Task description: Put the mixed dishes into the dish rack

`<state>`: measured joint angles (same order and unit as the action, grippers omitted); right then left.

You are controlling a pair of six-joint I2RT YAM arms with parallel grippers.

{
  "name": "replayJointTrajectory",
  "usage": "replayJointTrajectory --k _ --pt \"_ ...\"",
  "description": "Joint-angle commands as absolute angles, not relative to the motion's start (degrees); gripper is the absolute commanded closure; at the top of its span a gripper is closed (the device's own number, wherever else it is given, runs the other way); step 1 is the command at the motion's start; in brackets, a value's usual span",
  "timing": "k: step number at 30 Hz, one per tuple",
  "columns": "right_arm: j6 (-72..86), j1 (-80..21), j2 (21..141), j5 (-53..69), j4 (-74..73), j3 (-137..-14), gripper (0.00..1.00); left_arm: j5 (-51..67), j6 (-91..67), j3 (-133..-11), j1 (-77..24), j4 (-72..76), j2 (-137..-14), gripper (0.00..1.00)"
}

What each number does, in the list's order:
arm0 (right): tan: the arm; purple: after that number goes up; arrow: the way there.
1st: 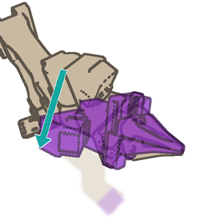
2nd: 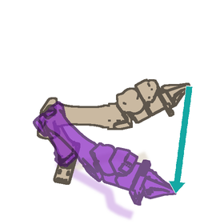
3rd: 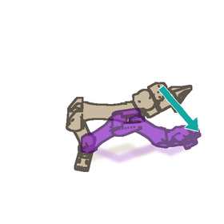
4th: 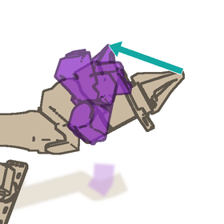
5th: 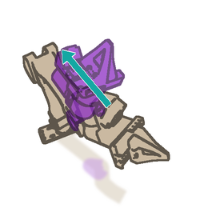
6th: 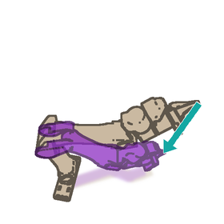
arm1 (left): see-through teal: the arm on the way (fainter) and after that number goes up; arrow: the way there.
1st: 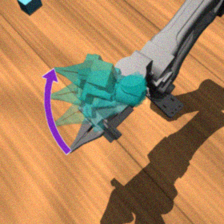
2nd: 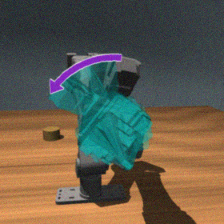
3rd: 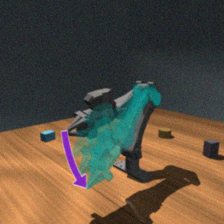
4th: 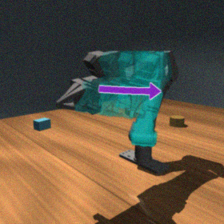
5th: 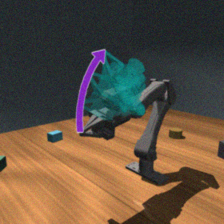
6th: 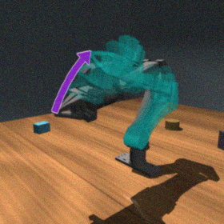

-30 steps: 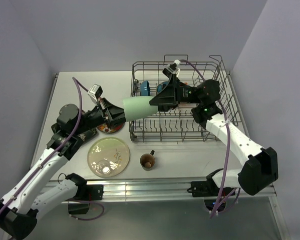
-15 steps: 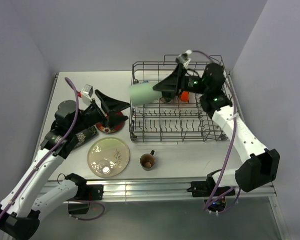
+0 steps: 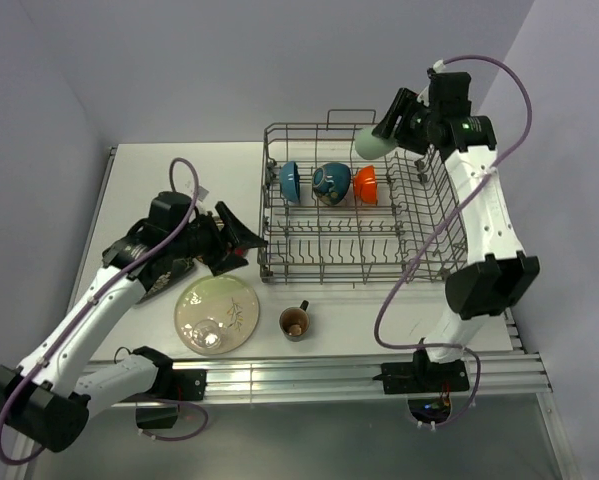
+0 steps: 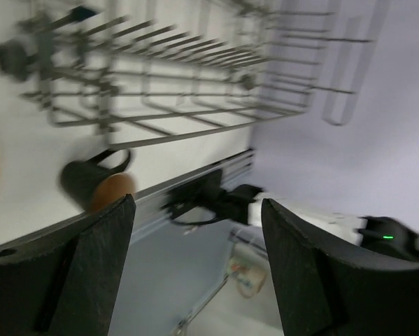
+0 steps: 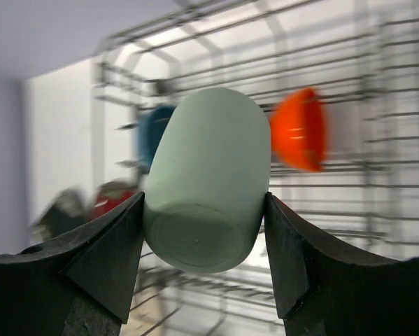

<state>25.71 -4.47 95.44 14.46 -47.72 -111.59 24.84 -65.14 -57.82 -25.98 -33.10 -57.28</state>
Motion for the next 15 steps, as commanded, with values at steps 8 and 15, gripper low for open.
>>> replayJointTrajectory --k 8,15 --pt "16.7 -4.0 109.8 -10.3 -58.6 -124.2 1.00 26.5 -52.2 -63.7 -28.0 -45.3 -64.2 0.32" --pt "14.7 -4.0 115.3 -12.5 -58.0 -126.5 1.00 29.3 -47.4 -68.1 -30.1 -46.7 -70.9 0.37"
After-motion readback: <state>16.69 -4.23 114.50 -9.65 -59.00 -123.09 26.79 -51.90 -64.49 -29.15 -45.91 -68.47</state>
